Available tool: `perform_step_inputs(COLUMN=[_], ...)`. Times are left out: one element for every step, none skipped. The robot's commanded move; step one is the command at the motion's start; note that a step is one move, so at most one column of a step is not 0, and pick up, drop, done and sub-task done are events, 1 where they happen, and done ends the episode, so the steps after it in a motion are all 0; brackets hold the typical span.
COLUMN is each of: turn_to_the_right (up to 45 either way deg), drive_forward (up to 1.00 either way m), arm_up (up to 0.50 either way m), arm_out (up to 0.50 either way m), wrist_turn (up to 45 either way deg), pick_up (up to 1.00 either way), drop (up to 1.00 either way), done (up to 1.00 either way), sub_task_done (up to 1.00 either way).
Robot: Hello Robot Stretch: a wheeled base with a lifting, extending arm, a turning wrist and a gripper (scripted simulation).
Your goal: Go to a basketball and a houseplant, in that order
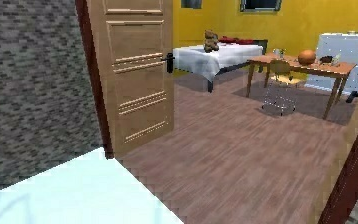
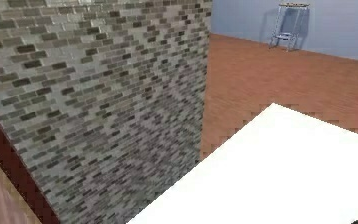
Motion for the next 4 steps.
perform_step_inputs(turn_to_the_right=[0.0, -24.0, 0.0, 45.0], drive_forward=[0.55, 0.00, 0.35, 0.00], arm_up=[0.00, 0.00, 0.00, 0.00], arm_out=[0.00, 0.00, 0.00, 0.00], wrist_turn=[0.0, 0.0, 0.0, 0.0], pick_up=[0.00, 0.00, 0.00, 0.00], drop=[0.00, 0.00, 0.00, 0.00], done=[0.00, 0.00, 0.00, 0.00], sub_task_done=[0.00, 0.00, 0.00, 0.00])
